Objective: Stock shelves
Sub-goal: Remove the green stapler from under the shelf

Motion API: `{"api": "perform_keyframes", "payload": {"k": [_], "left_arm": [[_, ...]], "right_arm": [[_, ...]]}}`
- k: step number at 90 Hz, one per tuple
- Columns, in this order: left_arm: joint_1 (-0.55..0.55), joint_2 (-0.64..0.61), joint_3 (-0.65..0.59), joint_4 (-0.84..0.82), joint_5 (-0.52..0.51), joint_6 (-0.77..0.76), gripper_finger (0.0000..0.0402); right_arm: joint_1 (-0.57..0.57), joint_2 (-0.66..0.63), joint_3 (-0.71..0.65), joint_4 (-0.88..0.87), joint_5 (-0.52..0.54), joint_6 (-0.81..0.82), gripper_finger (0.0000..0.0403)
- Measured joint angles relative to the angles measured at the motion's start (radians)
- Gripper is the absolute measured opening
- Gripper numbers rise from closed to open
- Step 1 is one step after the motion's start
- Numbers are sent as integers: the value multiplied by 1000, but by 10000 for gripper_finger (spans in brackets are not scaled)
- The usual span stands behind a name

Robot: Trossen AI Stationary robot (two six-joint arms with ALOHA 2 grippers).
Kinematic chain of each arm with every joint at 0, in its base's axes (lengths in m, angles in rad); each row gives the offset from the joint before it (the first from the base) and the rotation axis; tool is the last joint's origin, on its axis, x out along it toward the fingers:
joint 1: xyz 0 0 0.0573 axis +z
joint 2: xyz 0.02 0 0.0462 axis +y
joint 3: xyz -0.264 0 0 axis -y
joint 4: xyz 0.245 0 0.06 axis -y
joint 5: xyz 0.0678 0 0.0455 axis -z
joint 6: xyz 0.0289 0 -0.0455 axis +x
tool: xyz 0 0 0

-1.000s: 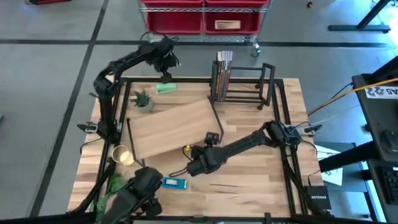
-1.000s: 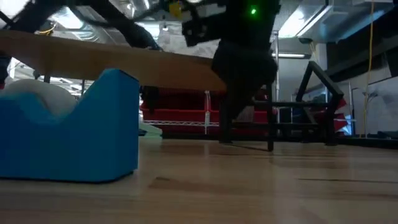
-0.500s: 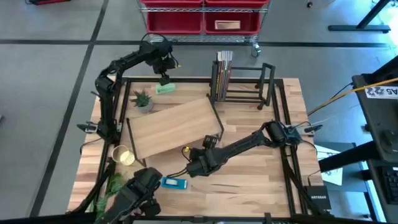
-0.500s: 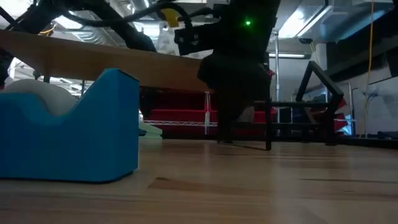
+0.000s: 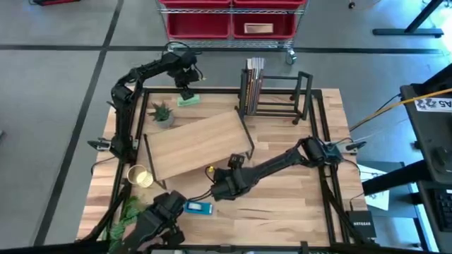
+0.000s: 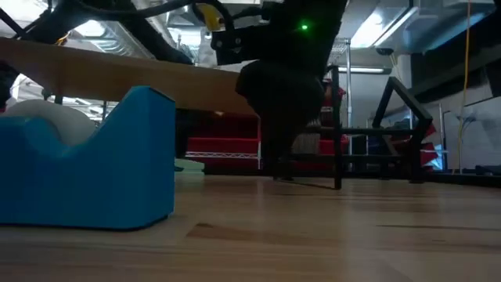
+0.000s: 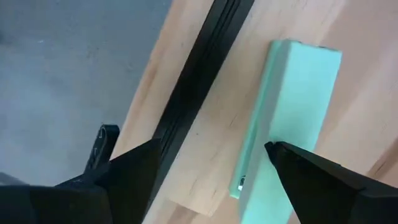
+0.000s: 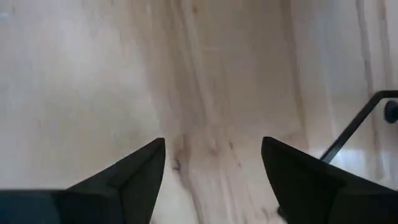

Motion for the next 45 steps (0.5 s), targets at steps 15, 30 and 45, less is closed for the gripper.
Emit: {"api": "perform_keyframes", "payload": {"k": [15,30,45], "left_arm": [[-14,0,57,-36,6,-51,299],[-47,0,67,-74,35,-39,299],[-73,0,22,-42,-17,-17,299]], "right_arm": [[-4,0,0,-3,1,-3,252],[-6,0,0,-3,0,-8,252],[-6,0,0,0,0,-9,252]]}}
